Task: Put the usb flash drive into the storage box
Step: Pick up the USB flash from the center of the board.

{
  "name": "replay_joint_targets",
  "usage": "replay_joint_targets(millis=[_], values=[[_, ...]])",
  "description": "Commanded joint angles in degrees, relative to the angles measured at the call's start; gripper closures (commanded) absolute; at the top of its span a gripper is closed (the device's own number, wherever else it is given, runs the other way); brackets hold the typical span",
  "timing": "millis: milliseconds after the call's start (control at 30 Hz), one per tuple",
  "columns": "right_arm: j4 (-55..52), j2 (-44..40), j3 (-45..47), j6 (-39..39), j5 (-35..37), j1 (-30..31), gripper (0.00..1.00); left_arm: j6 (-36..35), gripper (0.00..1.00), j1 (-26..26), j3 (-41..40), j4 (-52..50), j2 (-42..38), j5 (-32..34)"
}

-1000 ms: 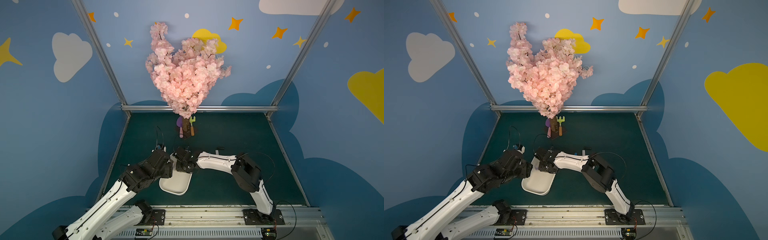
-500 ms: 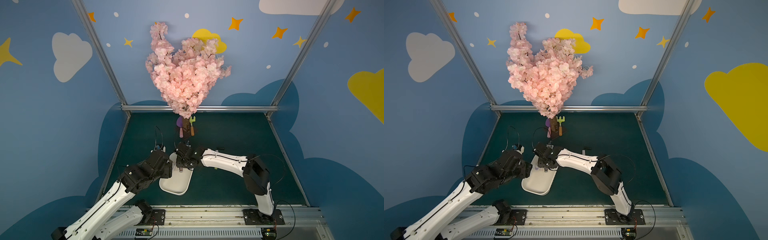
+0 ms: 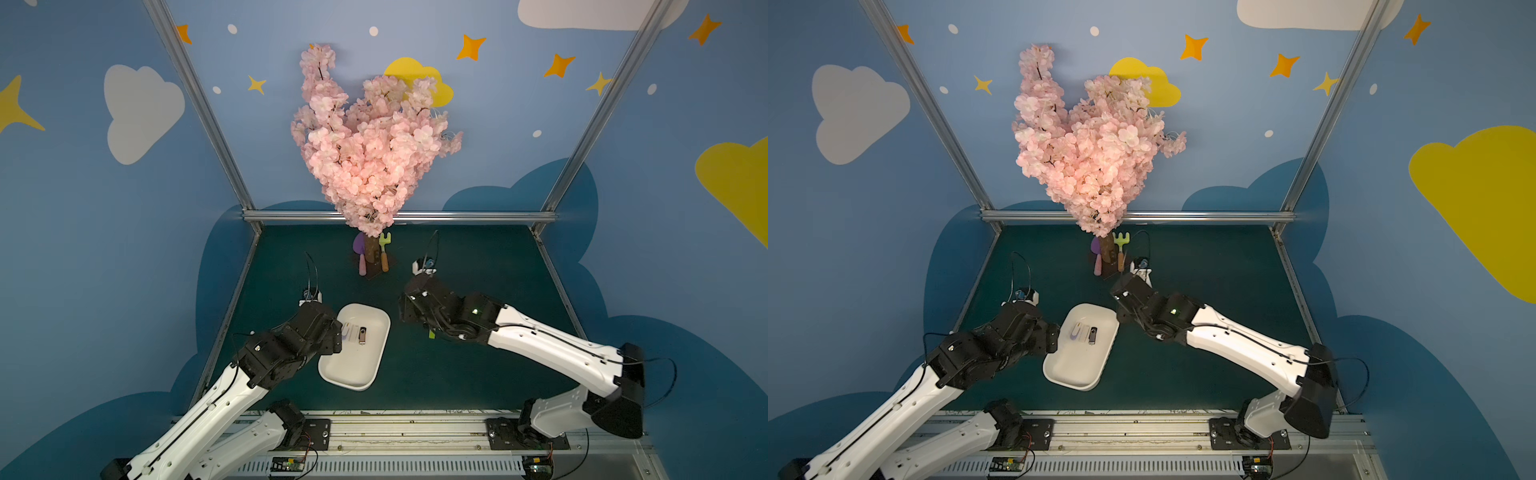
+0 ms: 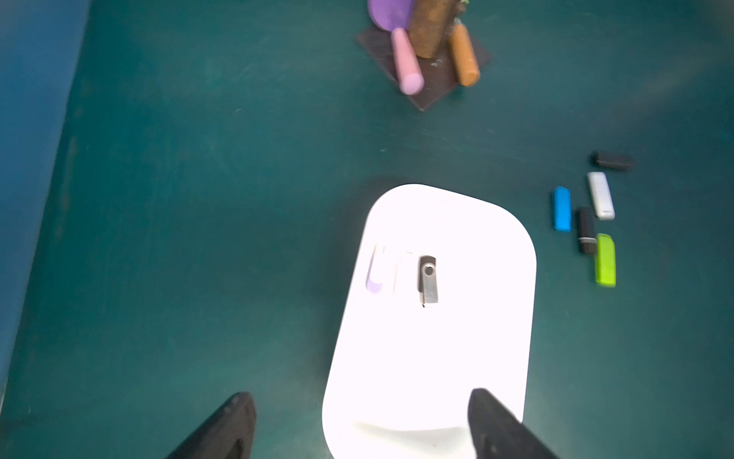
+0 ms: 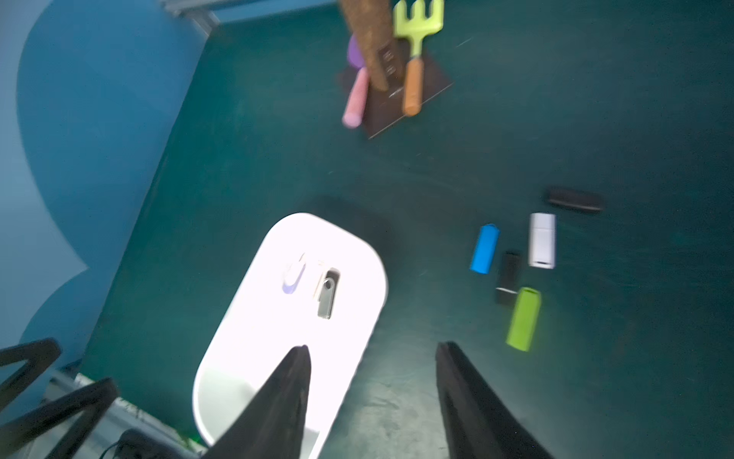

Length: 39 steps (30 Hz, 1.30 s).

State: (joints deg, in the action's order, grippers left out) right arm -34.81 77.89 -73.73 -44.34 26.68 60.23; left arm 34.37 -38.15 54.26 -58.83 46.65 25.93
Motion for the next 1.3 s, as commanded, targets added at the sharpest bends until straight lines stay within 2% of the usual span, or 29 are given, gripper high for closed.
replay_joint_targets(millis=[0,33,133,233,267,333,400,533,667,867,967,1100,1267], values=[[5.69,-9.75,9.17,6.99,6.25,-6.18,0.02,1.6,0.05,1.31,1.11,-2.01,-0.53,3.86],[9.97,-12.96,13.08,9.16,2.04,-9.34,0.02,1.3,0.0,1.85,1.11,-1.6,-0.96,3.86],[14.63,-19.66,21.06,11.81,-6.29,-19.21,0.02,0.59,0.0,3.71,0.66,0.03,-2.69,1.74],[15.67,-22.82,26.45,12.5,-11.51,-28.43,0.02,-2.98,0.0,5.28,-1.33,6.81,-3.76,-9.57],[16.3,-23.53,28.05,12.83,-11.84,-30.34,0.02,-3.52,0.0,5.2,-1.9,9.21,-3.53,-14.06],[18.04,-24.34,31.53,14.22,-11.06,-33.63,0.02,-1.81,0.07,4.48,-2.27,14.15,-0.87,-20.83],[17.34,-24.23,33.11,11.52,-9.44,-35.39,0.04,-0.18,0.13,1.69,0.07,15.04,4.75,-21.12],[17.6,-23.19,34.89,7.61,-9.67,-36.04,0.14,1.49,0.13,-8.79,11.65,11.02,21.13,-13.09],[17.08,-23.8,38.37,5.34,-5.75,-36.23,0.15,3.57,0.17,-13.68,20.62,10.81,36.26,-12.62],[20.01,-26.73,41.12,6.07,-2.83,-36.32,0.17,5.49,0.28,-15.16,34.6,7.62,58.4,-16.71],[21.23,-25.75,41.49,6.65,-2.93,-36.42,0.18,5.19,0.33,-15.29,40.43,7.93,66.38,-19.49],[17.86,-23.9,39.21,4.04,-4.0,-36.49,0.18,4.97,0.37,-15.42,46.63,7.17,74.27,-20.21],[18.7,-23.53,39.54,3.47,-4.43,-36.56,0.18,4.83,0.43,-15.37,50.49,7.23,79.3,-21.43]])
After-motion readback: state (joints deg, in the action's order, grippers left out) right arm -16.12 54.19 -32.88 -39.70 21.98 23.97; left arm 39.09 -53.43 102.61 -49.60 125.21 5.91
